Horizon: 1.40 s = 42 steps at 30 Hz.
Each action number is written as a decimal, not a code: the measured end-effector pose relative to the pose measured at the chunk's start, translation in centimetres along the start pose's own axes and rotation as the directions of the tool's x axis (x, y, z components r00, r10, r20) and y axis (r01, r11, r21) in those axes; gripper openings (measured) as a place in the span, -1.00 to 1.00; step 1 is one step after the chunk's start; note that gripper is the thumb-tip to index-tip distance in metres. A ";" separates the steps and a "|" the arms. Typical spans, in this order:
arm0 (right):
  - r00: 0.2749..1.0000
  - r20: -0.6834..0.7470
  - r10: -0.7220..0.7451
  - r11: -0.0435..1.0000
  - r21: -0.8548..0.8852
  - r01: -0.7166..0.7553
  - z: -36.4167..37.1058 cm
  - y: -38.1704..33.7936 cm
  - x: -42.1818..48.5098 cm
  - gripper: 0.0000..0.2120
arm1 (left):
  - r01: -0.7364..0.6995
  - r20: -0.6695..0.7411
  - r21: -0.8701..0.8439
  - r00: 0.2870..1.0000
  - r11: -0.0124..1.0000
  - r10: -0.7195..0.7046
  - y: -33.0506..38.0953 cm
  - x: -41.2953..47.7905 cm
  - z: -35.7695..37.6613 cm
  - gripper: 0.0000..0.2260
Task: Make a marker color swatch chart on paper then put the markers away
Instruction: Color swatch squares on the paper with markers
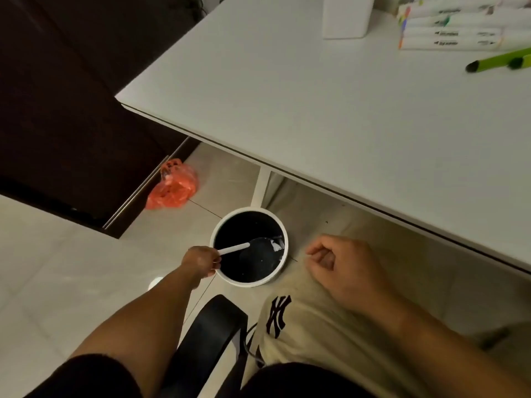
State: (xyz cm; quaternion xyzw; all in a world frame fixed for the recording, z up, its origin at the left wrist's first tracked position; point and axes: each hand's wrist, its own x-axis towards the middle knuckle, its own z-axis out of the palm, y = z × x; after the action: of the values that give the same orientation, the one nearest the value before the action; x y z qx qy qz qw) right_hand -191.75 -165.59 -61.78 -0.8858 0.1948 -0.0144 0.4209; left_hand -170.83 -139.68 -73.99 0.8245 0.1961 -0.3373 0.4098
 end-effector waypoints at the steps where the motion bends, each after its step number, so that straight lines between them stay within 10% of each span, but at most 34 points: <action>1: 1.000 0.011 0.001 1.000 -0.012 -0.001 0.1 0.1 0.2 -0.93 | -0.002 0.006 0.022 1.000 1.000 0.002 0.1 0.3 0.4 -0.88; 10: 0.999 0.051 0.004 1.000 -0.003 -0.004 0.2 0.5 1.1 -0.94 | -0.019 0.089 0.059 0.996 0.998 0.014 -0.4 0.6 0.0 -0.88; 16: 0.994 0.037 -0.099 0.989 0.111 0.094 -1.0 -2.9 0.2 -0.91 | -0.358 0.121 0.200 0.933 0.912 0.339 2.6 -6.3 -3.7 -0.92; 28: 0.895 -0.176 -0.410 0.904 0.055 0.425 -14.7 -11.2 -4.1 -0.96 | -0.914 0.149 0.270 0.349 0.301 0.925 16.9 -26.2 -2.9 -0.82; 42: 0.854 -0.519 -0.032 0.987 -0.150 -0.054 -30.8 1.2 -9.5 -0.90 | -0.824 0.468 0.487 -0.034 -0.289 0.883 34.7 -29.2 21.1 -0.80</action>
State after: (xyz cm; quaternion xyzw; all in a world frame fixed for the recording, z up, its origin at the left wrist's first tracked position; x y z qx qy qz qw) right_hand -206.82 -185.66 -41.52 -0.8786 0.3069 -0.2350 0.2806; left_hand -178.66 -178.53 -43.38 0.7924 -0.5798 0.0565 0.1812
